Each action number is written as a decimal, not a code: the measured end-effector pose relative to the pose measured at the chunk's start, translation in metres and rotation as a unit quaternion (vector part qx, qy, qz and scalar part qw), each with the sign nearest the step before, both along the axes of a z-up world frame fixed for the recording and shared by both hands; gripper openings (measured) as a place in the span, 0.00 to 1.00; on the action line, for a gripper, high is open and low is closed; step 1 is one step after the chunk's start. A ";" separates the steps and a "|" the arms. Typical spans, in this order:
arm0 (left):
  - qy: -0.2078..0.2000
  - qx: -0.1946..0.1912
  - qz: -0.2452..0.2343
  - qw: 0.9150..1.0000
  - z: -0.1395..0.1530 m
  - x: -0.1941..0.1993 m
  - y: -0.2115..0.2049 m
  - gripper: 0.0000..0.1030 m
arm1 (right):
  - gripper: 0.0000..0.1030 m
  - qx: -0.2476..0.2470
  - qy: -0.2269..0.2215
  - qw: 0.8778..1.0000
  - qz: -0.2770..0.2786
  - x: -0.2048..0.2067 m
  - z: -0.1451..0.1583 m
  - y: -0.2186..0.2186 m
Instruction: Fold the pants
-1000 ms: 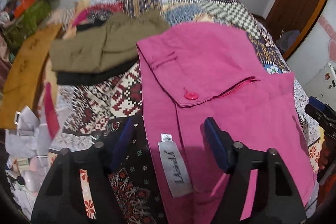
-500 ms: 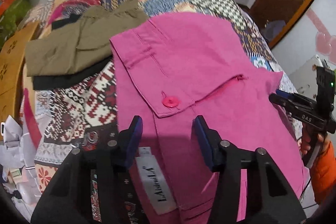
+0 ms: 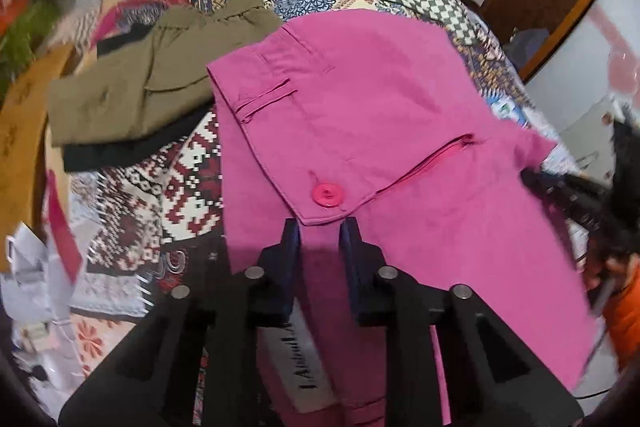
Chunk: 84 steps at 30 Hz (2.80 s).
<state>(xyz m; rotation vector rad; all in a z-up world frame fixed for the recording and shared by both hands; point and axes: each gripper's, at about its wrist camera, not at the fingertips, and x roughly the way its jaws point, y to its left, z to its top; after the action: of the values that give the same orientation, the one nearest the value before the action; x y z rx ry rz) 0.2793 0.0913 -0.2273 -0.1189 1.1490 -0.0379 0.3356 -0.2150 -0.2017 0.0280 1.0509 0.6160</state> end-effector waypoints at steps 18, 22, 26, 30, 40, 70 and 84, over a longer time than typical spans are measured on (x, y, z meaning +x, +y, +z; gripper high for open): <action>-0.014 0.056 0.004 0.998 -0.006 -0.008 0.003 0.32 | 0.01 -0.079 -0.009 0.995 -0.066 0.000 -0.007 -0.035; -0.015 0.048 0.007 0.999 -0.002 -0.010 0.006 0.35 | 0.02 -0.057 -0.004 0.994 -0.090 -0.004 0.002 -0.060; -0.014 0.051 0.018 0.998 0.008 -0.010 0.010 0.37 | 0.02 -0.047 -0.013 0.994 -0.094 -0.011 0.015 -0.068; -0.031 0.043 0.032 0.998 0.022 -0.009 0.017 0.58 | 0.07 -0.039 -0.023 0.994 -0.097 -0.008 0.025 -0.068; -0.037 0.016 0.053 0.998 0.026 0.028 0.032 0.76 | 0.52 -0.005 -0.043 0.990 -0.134 0.018 0.033 -0.060; -0.011 0.048 0.030 0.998 -0.006 0.043 0.012 0.06 | 0.06 -0.024 0.008 0.998 -0.053 0.038 -0.021 -0.024; -0.013 0.043 0.046 0.998 -0.006 0.034 0.023 0.11 | 0.03 -0.092 -0.013 0.992 -0.086 0.028 -0.021 -0.053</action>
<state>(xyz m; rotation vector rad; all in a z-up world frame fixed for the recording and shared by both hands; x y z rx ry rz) 0.3131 0.1140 -0.2336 -0.0949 1.1154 0.0920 0.3635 -0.2684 -0.2225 -0.0509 1.0633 0.3610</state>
